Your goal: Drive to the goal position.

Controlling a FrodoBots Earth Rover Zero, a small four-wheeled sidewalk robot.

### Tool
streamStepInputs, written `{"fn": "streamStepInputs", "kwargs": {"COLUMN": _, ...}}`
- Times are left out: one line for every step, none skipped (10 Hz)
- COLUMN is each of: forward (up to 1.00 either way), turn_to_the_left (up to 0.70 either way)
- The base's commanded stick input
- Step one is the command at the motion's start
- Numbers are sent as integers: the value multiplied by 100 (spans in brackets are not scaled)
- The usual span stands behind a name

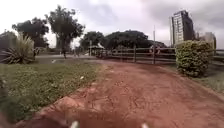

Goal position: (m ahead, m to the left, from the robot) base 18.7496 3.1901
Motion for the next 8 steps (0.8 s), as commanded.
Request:
{"fn": "streamStepInputs", "kwargs": {"forward": 70, "turn_to_the_left": 0}}
{"fn": "streamStepInputs", "kwargs": {"forward": 70, "turn_to_the_left": 0}}
{"fn": "streamStepInputs", "kwargs": {"forward": 70, "turn_to_the_left": 0}}
{"fn": "streamStepInputs", "kwargs": {"forward": 70, "turn_to_the_left": 0}}
{"fn": "streamStepInputs", "kwargs": {"forward": 70, "turn_to_the_left": 0}}
{"fn": "streamStepInputs", "kwargs": {"forward": 70, "turn_to_the_left": 0}}
{"fn": "streamStepInputs", "kwargs": {"forward": 70, "turn_to_the_left": 0}}
{"fn": "streamStepInputs", "kwargs": {"forward": 70, "turn_to_the_left": 0}}
